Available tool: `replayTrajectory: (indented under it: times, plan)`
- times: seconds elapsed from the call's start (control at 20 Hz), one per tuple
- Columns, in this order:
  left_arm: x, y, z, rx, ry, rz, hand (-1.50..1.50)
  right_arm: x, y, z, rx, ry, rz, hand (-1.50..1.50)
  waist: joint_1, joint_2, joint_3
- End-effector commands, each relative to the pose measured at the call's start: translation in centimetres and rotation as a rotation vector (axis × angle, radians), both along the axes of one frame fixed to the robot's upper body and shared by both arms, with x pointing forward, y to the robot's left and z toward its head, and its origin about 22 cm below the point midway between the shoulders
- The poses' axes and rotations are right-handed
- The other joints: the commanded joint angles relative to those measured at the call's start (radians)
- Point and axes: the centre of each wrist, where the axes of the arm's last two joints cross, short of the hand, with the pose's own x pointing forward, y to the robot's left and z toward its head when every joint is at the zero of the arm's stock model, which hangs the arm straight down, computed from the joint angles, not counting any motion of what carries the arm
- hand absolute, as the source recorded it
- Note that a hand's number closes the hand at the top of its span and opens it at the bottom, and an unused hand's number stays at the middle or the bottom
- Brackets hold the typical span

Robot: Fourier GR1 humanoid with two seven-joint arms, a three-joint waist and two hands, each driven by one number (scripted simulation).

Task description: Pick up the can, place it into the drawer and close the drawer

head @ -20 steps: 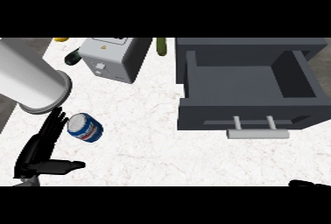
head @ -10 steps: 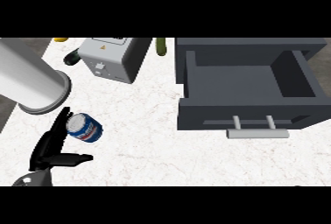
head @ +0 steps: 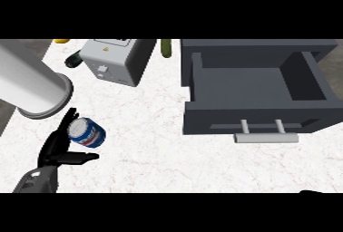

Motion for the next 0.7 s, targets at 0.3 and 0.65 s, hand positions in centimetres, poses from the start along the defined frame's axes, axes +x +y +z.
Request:
replayTrajectory:
  times: [0.3, 0.65]
  plan:
    - [2.7, -0.1, 0.5, -0.022, -0.009, -0.092, -1.50, 0.0, -0.7, 0.5, -0.017, -0.001, 0.023, -1.50, -0.006, 0.002, 0.000]
    - [3.3, -2.1, 0.1, -0.102, -0.015, -0.195, 1.50, -0.6, 0.7, 1.7, -0.008, -0.023, -0.013, -1.50, -0.004, 0.001, 0.000]
